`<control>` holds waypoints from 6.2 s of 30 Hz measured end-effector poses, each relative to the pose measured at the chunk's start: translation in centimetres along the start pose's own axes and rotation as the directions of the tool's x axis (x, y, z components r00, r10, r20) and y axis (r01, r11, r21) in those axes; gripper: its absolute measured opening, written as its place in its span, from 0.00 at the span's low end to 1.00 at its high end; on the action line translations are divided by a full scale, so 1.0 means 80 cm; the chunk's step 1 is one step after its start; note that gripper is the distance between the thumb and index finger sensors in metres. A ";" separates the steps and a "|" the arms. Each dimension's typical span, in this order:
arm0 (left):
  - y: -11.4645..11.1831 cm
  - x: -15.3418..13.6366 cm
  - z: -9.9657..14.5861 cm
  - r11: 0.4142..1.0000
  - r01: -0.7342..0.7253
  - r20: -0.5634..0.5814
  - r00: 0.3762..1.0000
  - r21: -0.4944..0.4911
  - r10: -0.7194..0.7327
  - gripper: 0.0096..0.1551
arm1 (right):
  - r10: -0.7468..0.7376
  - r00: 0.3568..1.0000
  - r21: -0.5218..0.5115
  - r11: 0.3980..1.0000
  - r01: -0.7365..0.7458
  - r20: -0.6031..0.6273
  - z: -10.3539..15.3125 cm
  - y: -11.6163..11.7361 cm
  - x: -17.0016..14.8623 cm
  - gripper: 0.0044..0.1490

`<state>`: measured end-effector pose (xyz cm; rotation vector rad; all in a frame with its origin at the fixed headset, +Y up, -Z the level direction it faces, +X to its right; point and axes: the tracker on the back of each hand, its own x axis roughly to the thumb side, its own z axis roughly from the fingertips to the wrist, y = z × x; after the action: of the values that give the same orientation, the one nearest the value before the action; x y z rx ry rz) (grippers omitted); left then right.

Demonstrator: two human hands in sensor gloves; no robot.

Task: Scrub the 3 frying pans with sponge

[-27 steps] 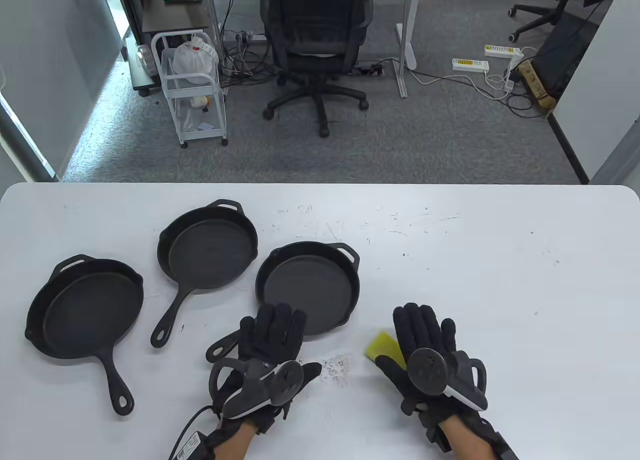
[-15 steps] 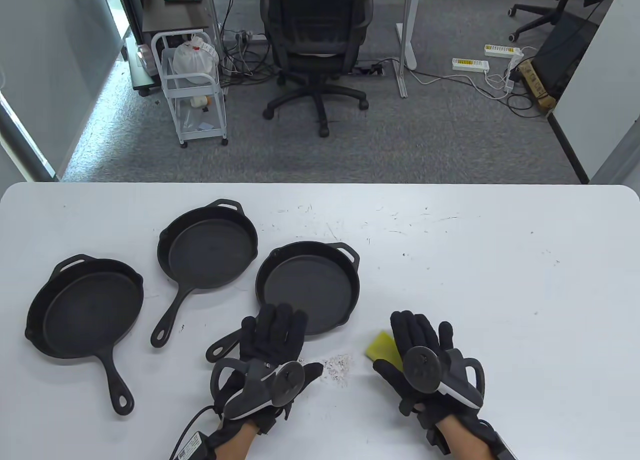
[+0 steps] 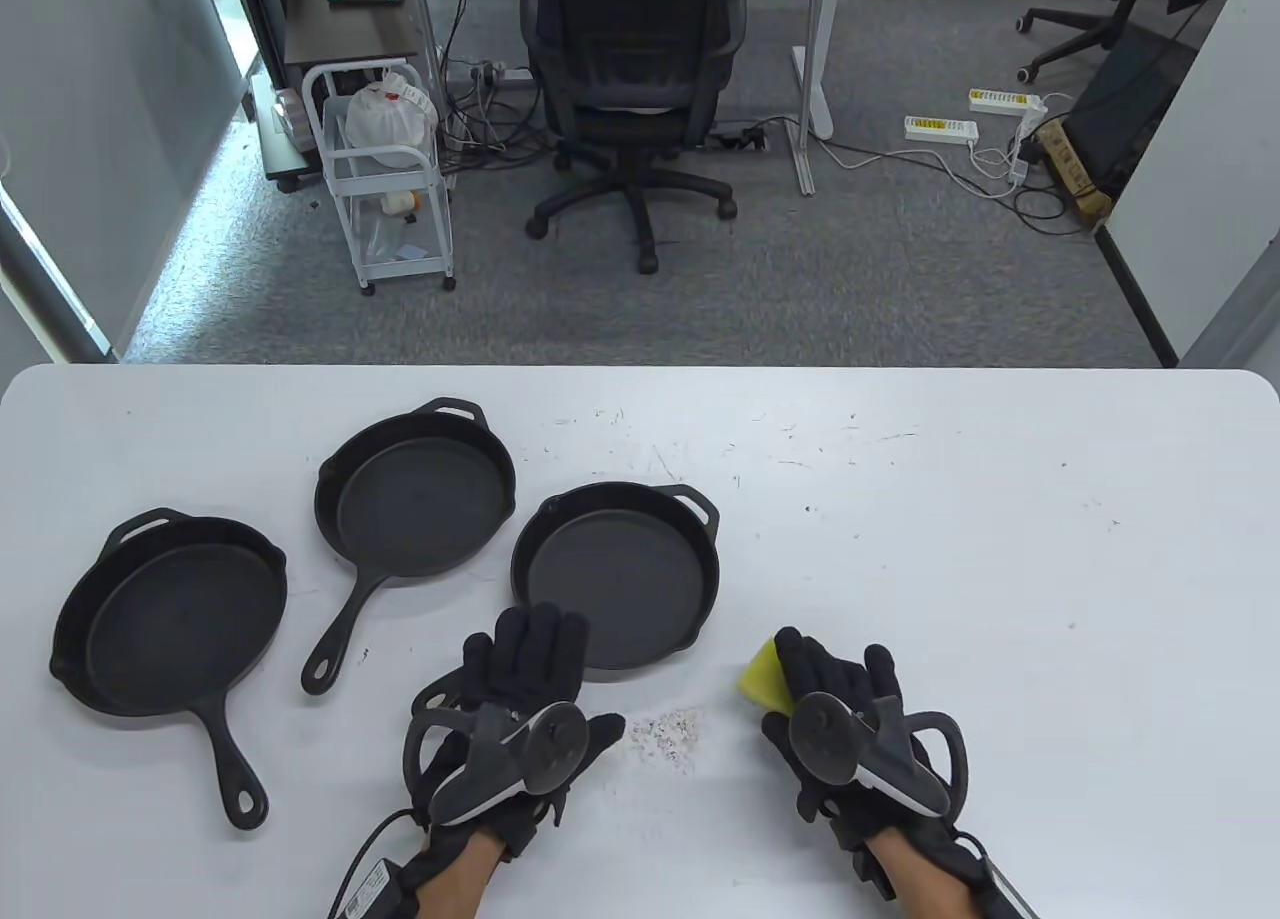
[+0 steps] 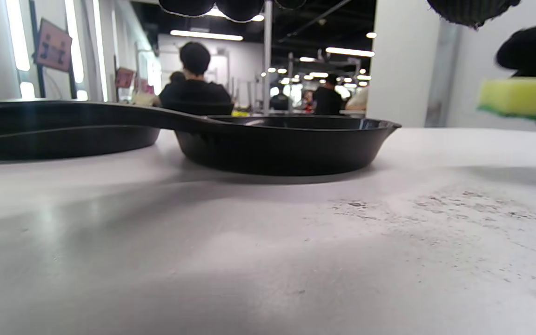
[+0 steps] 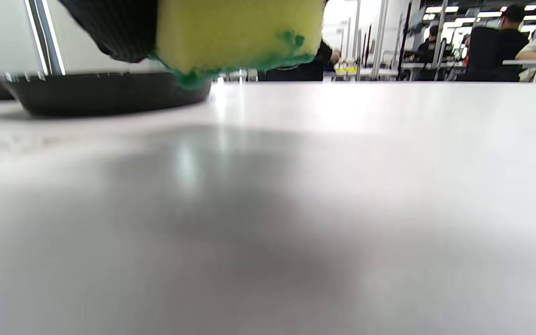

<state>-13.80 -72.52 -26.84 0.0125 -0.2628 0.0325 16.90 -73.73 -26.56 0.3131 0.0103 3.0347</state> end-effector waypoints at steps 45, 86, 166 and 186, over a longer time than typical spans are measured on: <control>0.055 -0.002 -0.026 0.961 0.054 -0.275 0.961 0.270 0.023 0.33 | -0.078 0.994 -0.125 0.988 0.086 0.072 0.035 -0.034 -0.017 0.53; 0.020 0.043 0.005 0.946 0.020 -0.113 0.993 0.323 0.018 0.33 | 0.372 0.928 -0.030 0.928 -0.372 -0.022 -0.098 -0.069 0.057 0.48; 0.042 0.044 0.026 0.922 0.003 -0.101 0.994 0.387 0.040 0.32 | 0.553 0.829 -0.043 0.829 -0.557 -0.082 -0.073 -0.063 0.062 0.52; 0.040 0.057 0.032 0.917 0.005 -0.042 0.999 0.399 0.013 0.32 | 0.454 0.883 -0.120 0.876 -0.467 -0.120 -0.082 -0.075 0.084 0.53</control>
<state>-10.20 -69.25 -23.13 0.4192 -0.2089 0.0904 9.52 -67.10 -31.74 0.1893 -0.3270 3.4942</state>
